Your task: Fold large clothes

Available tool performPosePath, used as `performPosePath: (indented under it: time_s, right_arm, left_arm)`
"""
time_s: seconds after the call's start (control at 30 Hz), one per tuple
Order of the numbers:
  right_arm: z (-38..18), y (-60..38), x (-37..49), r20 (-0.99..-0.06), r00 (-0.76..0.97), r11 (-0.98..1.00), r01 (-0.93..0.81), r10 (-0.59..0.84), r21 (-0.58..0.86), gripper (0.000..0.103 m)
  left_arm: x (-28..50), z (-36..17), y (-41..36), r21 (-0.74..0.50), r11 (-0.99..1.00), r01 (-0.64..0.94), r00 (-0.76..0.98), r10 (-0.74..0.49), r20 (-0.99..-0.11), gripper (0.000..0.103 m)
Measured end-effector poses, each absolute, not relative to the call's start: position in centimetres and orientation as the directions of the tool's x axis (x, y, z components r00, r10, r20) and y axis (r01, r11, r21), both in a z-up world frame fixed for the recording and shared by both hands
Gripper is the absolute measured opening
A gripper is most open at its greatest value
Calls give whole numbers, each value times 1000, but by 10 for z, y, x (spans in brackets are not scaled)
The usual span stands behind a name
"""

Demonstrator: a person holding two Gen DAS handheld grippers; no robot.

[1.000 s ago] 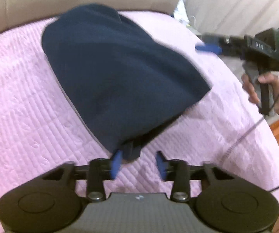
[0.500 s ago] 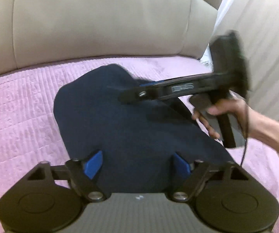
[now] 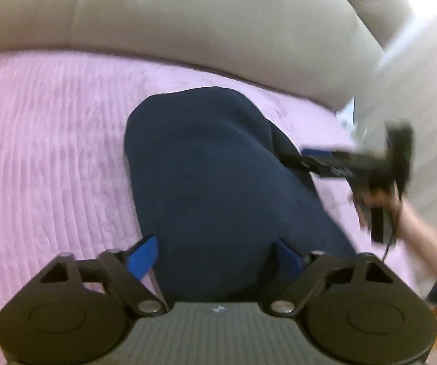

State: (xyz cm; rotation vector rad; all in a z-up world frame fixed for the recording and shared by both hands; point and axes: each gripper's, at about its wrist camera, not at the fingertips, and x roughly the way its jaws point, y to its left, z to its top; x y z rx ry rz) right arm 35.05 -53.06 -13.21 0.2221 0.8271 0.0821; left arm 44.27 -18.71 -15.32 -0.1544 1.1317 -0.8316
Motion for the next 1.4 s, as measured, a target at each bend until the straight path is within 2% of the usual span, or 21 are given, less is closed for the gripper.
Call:
performPosePath:
  time_s: [0.13, 0.23, 0.4, 0.57, 0.67, 0.8, 1.03, 1.2, 1.4]
  right_arm:
    - [-128, -549, 321, -617, 684, 804, 75, 389, 590, 102]
    - [-146, -541, 308, -599, 622, 712, 92, 504, 696, 102]
    - [-180, -521, 302, -618, 576, 707, 95, 535, 701, 103]
    - [-196, -535, 307, -505, 604, 593, 65, 617, 803, 103]
    - [-201, -541, 312, -469, 600, 554, 52, 648, 831, 103]
    - [-204, -530, 319, -431, 580, 559, -51, 691, 827, 103]
    - [-189, -497, 342, -488, 545, 645, -133, 682, 753, 103]
    - [-192, -499, 342, -474, 516, 626, -163, 713, 763, 103]
    - [-192, -490, 340, -490, 540, 624, -86, 684, 776, 103]
  left_arm:
    - [452, -150, -182, -516, 727, 454, 202, -648, -735, 82]
    - [457, -155, -188, -520, 736, 434, 183, -637, -748, 84]
    - [451, -163, -196, -532, 735, 420, 180, -642, -745, 92]
    - [446, -172, -209, -498, 734, 462, 192, -631, -752, 103]
    - [445, -173, -215, -476, 747, 463, 203, -613, -764, 103]
    - [447, -175, -220, -451, 760, 468, 208, -590, -780, 103]
    - [448, -178, -226, -412, 789, 455, 227, -550, -804, 103]
    - [445, -180, -224, -414, 787, 457, 242, -558, -794, 103]
    - [436, -191, -210, -471, 780, 413, 264, -597, -758, 103]
